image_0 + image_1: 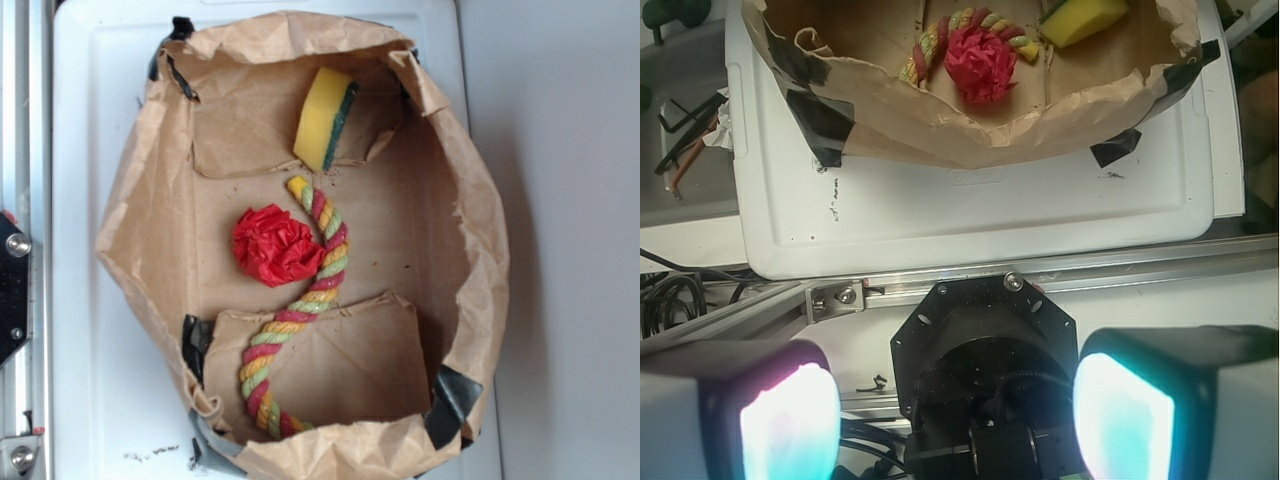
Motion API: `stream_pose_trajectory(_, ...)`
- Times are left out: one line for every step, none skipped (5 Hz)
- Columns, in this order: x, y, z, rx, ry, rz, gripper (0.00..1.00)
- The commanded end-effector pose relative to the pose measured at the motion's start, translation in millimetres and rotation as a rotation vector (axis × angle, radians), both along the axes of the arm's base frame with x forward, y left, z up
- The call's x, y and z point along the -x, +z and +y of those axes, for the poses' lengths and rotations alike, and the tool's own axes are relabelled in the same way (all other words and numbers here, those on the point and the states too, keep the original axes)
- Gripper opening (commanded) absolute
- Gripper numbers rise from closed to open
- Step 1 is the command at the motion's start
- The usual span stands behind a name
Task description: Grab the green sponge.
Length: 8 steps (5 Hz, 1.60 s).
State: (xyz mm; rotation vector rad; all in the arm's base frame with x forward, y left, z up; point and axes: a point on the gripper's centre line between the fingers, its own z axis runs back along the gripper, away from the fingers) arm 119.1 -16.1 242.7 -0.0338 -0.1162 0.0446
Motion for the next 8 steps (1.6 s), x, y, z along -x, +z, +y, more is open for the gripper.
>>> stream_pose_trajectory(0.0, 0.0, 0.0, 0.0, 0.0, 0.0, 1.0)
stream_pose_trajectory(-50.0, -10.0, 16.5, 0.01, 0.076, -0.017, 1.0)
stream_pose_trajectory(-93.6, -16.7, 37.6, 0.007, 0.176, -0.048, 1.0)
stream_pose_trajectory(-126.6, -25.6, 56.6, 0.001, 0.297, -0.114, 1.0)
stream_pose_trajectory(-141.1, -38.1, 66.0, 0.036, 0.542, -0.221, 1.0)
stream_pose_trajectory(-147.3, -51.7, 73.5, 0.083, 0.757, -0.258, 1.0)
stream_pose_trajectory(-155.2, -61.7, 77.7, 0.097, 0.873, -0.271, 1.0)
stream_pose_trajectory(-161.9, -79.8, 83.3, 0.104, 0.926, -0.268, 1.0)
